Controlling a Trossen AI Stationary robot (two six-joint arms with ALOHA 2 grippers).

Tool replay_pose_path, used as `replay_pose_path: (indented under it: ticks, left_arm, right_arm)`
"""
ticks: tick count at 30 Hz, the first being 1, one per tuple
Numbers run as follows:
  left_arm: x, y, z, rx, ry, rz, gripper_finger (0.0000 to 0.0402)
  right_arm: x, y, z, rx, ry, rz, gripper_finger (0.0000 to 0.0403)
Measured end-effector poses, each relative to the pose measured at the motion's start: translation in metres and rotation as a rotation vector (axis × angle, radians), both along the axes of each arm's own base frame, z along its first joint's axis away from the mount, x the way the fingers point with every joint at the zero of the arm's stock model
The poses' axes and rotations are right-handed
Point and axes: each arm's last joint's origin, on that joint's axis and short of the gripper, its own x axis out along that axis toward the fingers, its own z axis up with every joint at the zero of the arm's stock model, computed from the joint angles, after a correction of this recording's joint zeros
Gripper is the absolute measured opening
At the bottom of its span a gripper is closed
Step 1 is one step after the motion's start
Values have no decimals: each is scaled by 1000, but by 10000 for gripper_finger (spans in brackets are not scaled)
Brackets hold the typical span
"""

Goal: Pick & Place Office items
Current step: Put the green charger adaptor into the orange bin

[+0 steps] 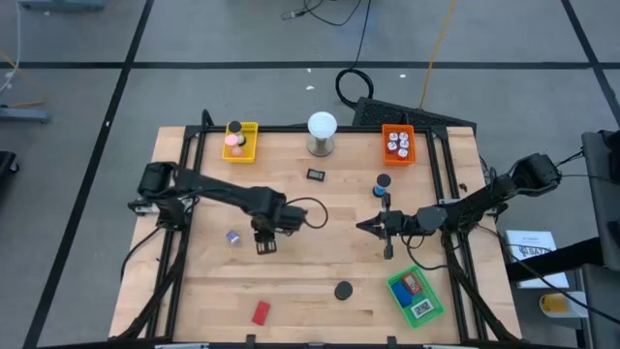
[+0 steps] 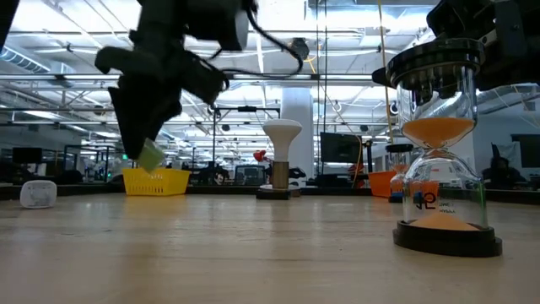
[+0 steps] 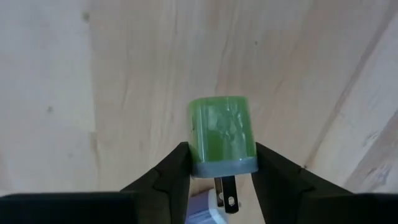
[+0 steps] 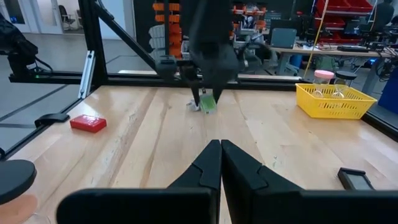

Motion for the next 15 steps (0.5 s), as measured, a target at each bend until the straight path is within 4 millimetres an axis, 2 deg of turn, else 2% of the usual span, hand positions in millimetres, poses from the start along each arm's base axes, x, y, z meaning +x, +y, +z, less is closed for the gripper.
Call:
replay_pose_path:
  ticks: [9, 15]
  left_arm:
    - [10, 18, -40, -88, 163, -19, 144]
    - [11, 21, -46, -113, 186, -22, 144]
  right_arm:
    - [0, 0, 0, -1, 2, 0, 4]
    - [0, 0, 0, 0, 0, 0, 4]
